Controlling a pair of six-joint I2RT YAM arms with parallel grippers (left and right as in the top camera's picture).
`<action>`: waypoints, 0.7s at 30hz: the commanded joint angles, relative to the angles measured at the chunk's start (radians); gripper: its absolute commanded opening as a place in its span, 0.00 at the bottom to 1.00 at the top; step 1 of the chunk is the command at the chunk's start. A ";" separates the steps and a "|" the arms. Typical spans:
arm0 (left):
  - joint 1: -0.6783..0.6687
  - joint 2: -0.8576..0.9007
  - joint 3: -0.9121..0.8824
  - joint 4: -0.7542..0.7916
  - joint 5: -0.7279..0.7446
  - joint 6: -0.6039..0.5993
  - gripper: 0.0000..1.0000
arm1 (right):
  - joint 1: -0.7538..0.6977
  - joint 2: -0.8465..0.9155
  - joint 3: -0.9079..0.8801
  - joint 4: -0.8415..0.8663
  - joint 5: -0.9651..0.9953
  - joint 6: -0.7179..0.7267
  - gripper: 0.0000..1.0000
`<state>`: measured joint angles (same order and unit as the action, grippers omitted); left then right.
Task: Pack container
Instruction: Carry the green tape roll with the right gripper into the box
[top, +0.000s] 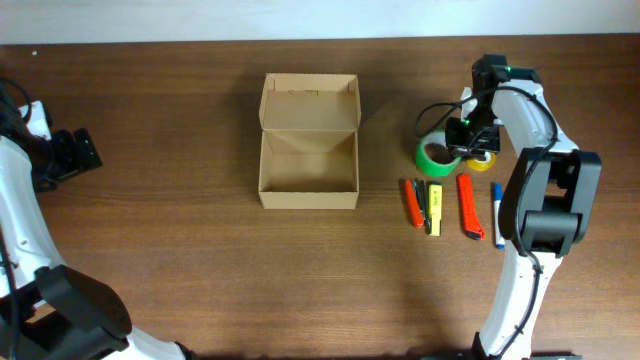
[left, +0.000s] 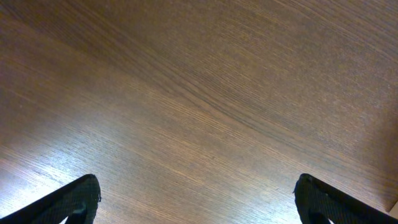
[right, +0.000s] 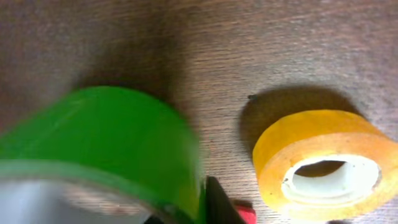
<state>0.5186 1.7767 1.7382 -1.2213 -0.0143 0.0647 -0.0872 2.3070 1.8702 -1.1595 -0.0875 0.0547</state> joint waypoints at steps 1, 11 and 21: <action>0.004 0.009 -0.003 0.002 0.008 0.020 1.00 | 0.003 0.006 0.002 0.002 -0.010 0.005 0.05; 0.004 0.009 -0.003 0.002 0.008 0.019 1.00 | 0.009 -0.105 0.010 0.002 -0.021 0.004 0.04; 0.004 0.009 -0.003 0.002 0.008 0.020 1.00 | 0.009 -0.369 0.111 -0.050 -0.169 -0.079 0.04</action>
<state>0.5186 1.7767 1.7382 -1.2213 -0.0143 0.0647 -0.0853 2.0274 1.9099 -1.1828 -0.1585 0.0410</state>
